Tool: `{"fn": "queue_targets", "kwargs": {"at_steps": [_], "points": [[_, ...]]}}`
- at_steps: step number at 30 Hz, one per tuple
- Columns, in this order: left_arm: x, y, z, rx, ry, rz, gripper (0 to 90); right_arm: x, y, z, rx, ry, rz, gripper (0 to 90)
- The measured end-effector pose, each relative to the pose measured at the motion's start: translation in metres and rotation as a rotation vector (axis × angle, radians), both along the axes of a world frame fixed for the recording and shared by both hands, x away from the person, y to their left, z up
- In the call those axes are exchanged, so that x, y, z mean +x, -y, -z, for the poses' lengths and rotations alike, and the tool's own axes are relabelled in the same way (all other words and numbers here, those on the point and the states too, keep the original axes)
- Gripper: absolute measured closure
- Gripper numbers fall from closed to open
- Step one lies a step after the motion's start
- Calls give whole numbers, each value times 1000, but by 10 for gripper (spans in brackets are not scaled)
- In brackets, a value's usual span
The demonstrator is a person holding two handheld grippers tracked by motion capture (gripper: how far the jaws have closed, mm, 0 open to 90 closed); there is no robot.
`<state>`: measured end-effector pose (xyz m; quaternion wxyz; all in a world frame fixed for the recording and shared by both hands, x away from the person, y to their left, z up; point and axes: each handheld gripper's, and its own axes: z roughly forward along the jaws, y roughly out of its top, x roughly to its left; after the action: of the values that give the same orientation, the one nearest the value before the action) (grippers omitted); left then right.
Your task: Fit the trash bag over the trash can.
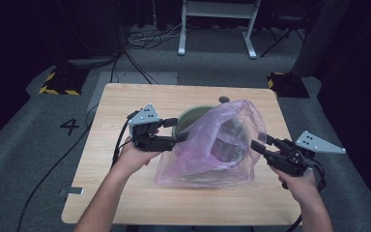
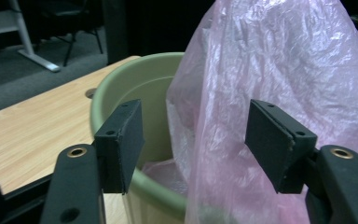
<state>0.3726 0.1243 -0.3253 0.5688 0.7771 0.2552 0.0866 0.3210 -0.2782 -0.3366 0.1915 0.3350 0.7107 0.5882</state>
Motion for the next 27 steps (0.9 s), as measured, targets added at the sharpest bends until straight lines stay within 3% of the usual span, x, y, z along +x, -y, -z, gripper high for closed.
{"fn": "queue_targets", "kwargs": {"at_steps": [5,9,21,25,27], "points": [[8,4,-3,-6,-47,68,403,6,-2,0,-22,-18,-9,692],[9,11,-3,16,-52,112,426,9,-3,-1,-26,-25,-16,764],[14,21,-5,39,-70,185,514,16,-7,-3,-45,-33,-29,848],[14,24,-3,60,-65,186,660,18,-7,-3,-52,-35,-42,887],[14,24,-3,75,-36,176,786,20,-6,-3,-57,-37,-58,897]]}}
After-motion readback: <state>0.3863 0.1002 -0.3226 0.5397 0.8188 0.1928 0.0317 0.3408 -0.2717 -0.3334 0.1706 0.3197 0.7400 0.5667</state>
